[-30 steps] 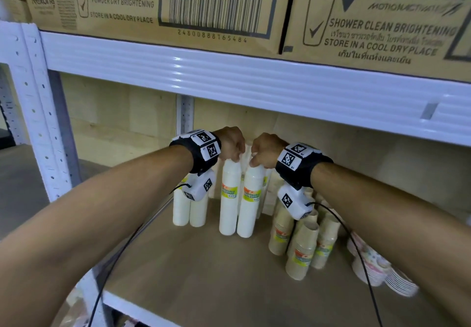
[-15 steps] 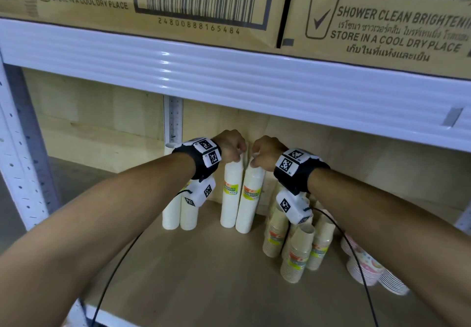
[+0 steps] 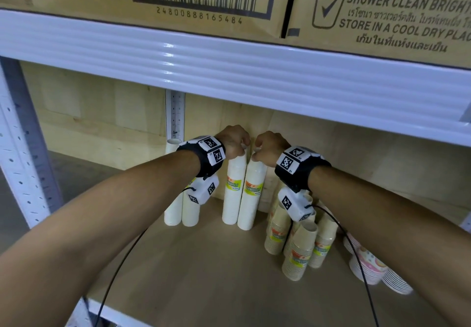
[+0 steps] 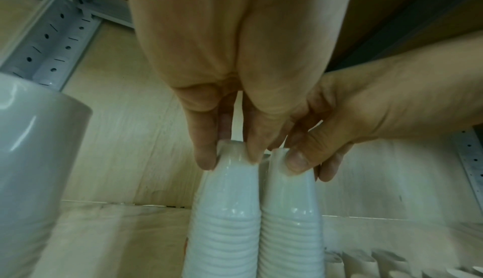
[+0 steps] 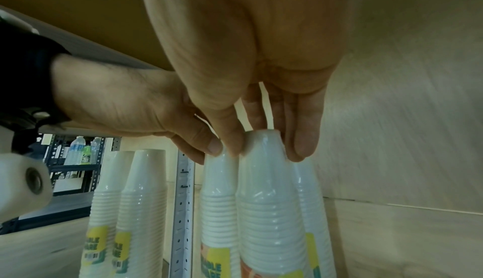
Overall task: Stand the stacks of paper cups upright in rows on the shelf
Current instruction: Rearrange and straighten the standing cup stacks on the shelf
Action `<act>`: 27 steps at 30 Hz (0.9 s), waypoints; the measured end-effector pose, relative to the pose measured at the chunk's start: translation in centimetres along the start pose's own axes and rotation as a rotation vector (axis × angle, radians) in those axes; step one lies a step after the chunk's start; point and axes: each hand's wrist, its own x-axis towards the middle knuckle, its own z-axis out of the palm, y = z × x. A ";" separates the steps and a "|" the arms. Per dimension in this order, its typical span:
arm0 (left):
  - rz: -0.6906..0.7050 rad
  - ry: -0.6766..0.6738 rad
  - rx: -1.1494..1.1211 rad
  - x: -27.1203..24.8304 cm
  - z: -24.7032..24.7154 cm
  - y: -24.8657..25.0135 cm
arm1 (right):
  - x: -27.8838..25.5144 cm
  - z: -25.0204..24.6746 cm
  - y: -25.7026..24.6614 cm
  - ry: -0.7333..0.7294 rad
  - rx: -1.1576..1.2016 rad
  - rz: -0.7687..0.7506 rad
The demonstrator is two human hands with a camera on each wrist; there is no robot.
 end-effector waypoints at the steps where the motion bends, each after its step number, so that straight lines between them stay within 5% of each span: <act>1: 0.001 0.001 0.000 -0.1 -0.1 0.0 | 0.1 -0.1 0.0 0.001 -0.006 0.007; 13: 0.013 0.091 0.093 -1.3 -4.5 -0.6 | 0.6 -1.4 -3.1 0.093 -0.080 -0.022; 27: -0.227 0.077 0.134 -5.6 -8.6 -8.2 | 2.4 3.2 -11.0 -0.028 0.011 -0.253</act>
